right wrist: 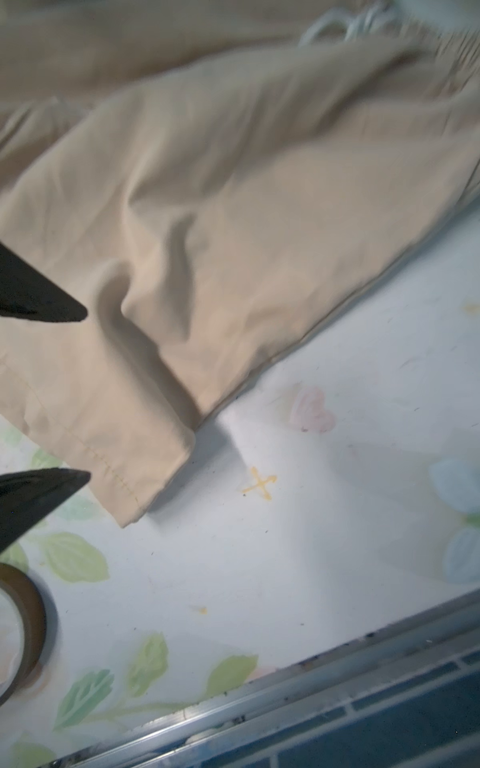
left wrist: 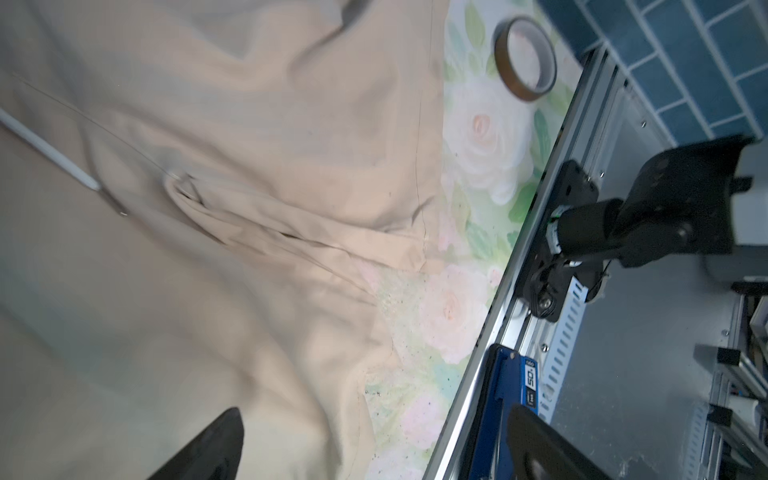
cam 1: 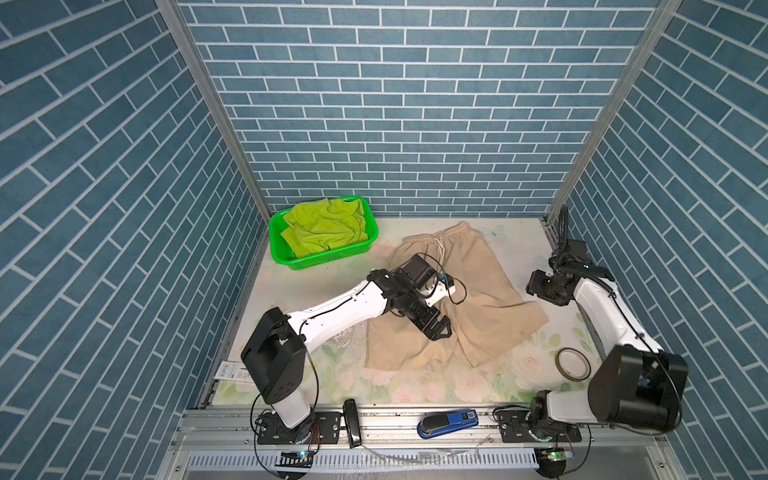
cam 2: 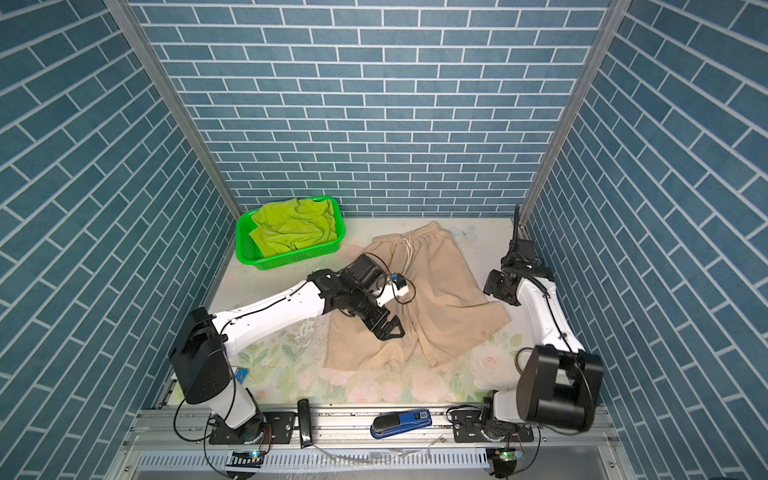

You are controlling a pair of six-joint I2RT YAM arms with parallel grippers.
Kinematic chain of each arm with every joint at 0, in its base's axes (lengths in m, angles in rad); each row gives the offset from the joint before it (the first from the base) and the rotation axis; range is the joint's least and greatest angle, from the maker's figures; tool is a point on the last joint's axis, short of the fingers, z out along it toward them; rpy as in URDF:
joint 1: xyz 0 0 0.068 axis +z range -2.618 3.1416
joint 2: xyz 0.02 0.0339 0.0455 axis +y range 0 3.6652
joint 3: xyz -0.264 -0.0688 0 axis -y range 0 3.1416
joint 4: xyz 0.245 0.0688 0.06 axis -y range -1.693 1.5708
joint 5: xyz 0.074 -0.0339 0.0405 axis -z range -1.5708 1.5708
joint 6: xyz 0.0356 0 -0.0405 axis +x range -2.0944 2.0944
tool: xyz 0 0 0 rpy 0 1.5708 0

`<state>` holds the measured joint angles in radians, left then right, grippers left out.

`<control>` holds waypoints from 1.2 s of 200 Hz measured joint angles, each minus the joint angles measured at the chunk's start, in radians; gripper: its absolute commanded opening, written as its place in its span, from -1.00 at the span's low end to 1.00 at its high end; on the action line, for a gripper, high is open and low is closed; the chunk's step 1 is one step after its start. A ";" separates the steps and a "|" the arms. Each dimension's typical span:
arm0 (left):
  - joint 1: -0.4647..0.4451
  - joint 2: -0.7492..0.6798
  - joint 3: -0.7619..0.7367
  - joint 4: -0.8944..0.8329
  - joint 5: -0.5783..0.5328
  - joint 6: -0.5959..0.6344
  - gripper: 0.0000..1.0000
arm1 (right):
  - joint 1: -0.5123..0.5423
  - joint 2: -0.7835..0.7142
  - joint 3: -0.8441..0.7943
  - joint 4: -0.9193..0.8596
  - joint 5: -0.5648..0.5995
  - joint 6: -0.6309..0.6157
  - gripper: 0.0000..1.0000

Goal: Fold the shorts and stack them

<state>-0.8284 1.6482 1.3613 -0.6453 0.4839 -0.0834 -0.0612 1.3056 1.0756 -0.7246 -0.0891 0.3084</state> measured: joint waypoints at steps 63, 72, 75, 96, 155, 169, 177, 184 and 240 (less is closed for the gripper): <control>0.348 -0.096 -0.123 0.040 -0.197 -0.120 0.99 | 0.678 -0.341 -0.372 0.073 -0.103 0.185 0.07; 0.364 -0.122 -0.178 0.050 -0.203 -0.136 0.99 | 0.763 -0.364 -0.424 0.091 -0.104 0.221 0.07; 0.367 -0.134 -0.197 0.053 -0.205 -0.142 0.99 | 0.785 -0.369 -0.434 0.097 -0.105 0.231 0.08; 0.369 -0.208 -0.288 0.056 -0.206 -0.168 0.99 | 0.978 -0.354 -0.485 0.157 -0.072 0.294 0.12; 0.384 -0.377 -0.412 0.043 -0.239 -0.202 0.99 | 1.286 -0.040 -0.378 0.190 0.235 0.326 0.15; 0.395 -0.406 -0.422 0.031 -0.245 -0.202 0.99 | 1.295 0.017 -0.365 0.192 0.302 0.328 0.14; 0.402 -0.418 -0.422 0.024 -0.248 -0.202 0.99 | 1.299 0.045 -0.363 0.195 0.337 0.332 0.12; 0.408 -0.429 -0.423 0.020 -0.252 -0.201 0.99 | 1.299 0.063 -0.363 0.198 0.365 0.333 0.09; 0.421 -0.444 -0.431 0.005 -0.256 -0.201 0.99 | 1.299 0.175 -0.324 0.221 0.509 0.367 -0.64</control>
<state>-0.4076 1.2037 0.9302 -0.6403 0.2283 -0.2844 1.2373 1.4807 0.7517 -0.5034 0.4198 0.6750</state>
